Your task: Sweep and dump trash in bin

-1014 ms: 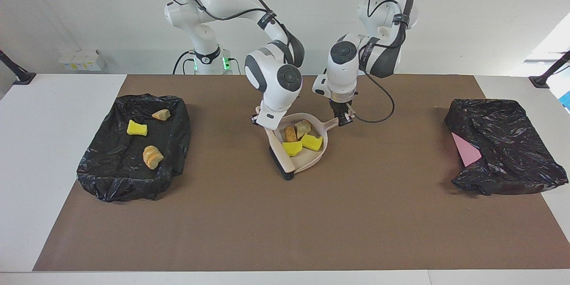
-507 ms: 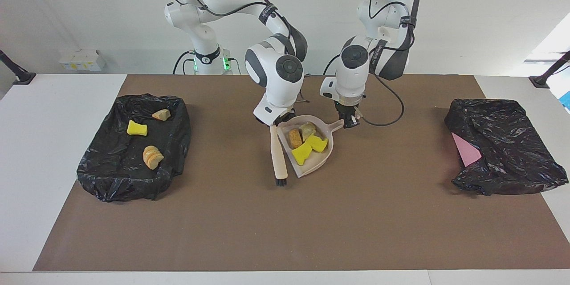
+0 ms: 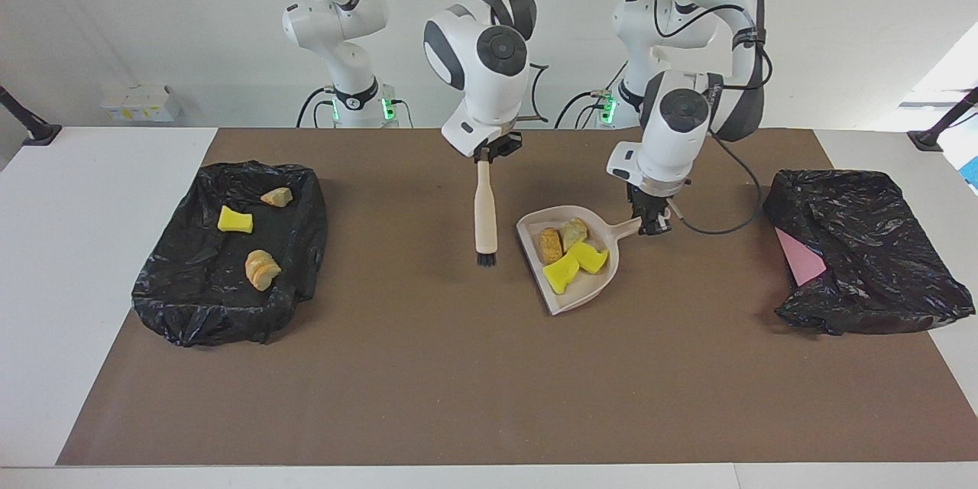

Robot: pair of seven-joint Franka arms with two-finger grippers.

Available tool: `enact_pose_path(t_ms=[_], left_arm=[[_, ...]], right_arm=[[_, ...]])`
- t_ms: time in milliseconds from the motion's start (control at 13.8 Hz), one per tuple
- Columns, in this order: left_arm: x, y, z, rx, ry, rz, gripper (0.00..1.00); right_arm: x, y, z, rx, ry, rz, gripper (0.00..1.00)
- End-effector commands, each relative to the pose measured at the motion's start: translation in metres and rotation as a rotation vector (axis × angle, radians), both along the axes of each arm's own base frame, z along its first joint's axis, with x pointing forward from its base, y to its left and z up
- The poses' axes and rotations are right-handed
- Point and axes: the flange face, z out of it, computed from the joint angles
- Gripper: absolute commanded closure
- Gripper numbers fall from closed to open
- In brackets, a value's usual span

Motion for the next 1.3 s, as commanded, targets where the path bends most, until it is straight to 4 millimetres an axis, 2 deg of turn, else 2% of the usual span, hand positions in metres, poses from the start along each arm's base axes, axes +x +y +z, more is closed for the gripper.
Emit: enact_pose_path(t_ms=[0, 145, 217, 362, 507, 652, 724, 869, 942, 1087, 1159, 1231], left_arm=[[0.021, 0.041, 0.031, -0.024, -0.051, -0.056, 1.0], [0.037, 0.071, 0.051, -0.02, -0.077, -0.097, 1.0], [0.047, 0.083, 0.059, -0.014, -0.065, -0.107, 1.0], [0.06, 0.113, 0.078, -0.007, -0.046, -0.14, 1.0], [0.063, 0.149, 0.093, 0.002, -0.036, -0.142, 1.0], [0.061, 0.181, 0.099, 0.011, -0.028, -0.147, 1.0], [0.059, 0.205, 0.1, 0.016, -0.024, -0.138, 1.0], [0.054, 0.243, 0.106, 0.028, -0.026, -0.137, 1.0], [0.049, 0.271, 0.109, 0.034, -0.026, -0.124, 1.0], [0.039, 0.309, 0.111, 0.05, -0.019, -0.135, 1.0], [0.034, 0.331, 0.114, 0.062, -0.02, -0.135, 1.0], [0.035, 0.35, 0.126, 0.088, -0.033, -0.128, 1.0]], right_arm=[[-0.069, 0.008, -0.012, 0.029, -0.003, -0.027, 1.0], [-0.115, 0.01, -0.024, 0.053, -0.015, -0.008, 1.0], [-0.131, 0.007, -0.026, 0.051, -0.01, -0.001, 1.0], [-0.164, 0.015, -0.04, 0.047, 0.016, 0.021, 1.0], [-0.181, 0.022, -0.063, 0.052, -0.009, 0.005, 1.0], [-0.186, 0.03, -0.087, 0.061, -0.031, -0.019, 1.0], [-0.185, 0.032, -0.095, 0.058, -0.03, -0.033, 1.0], [-0.182, 0.036, -0.107, 0.059, -0.027, -0.062, 1.0], [-0.183, 0.037, -0.11, 0.061, -0.013, -0.062, 1.0], [-0.188, 0.041, -0.117, 0.057, -0.002, -0.04, 1.0], [-0.189, 0.042, -0.117, 0.059, -0.002, -0.038, 0.96], [-0.189, 0.042, -0.118, 0.061, -0.002, -0.029, 0.86]])
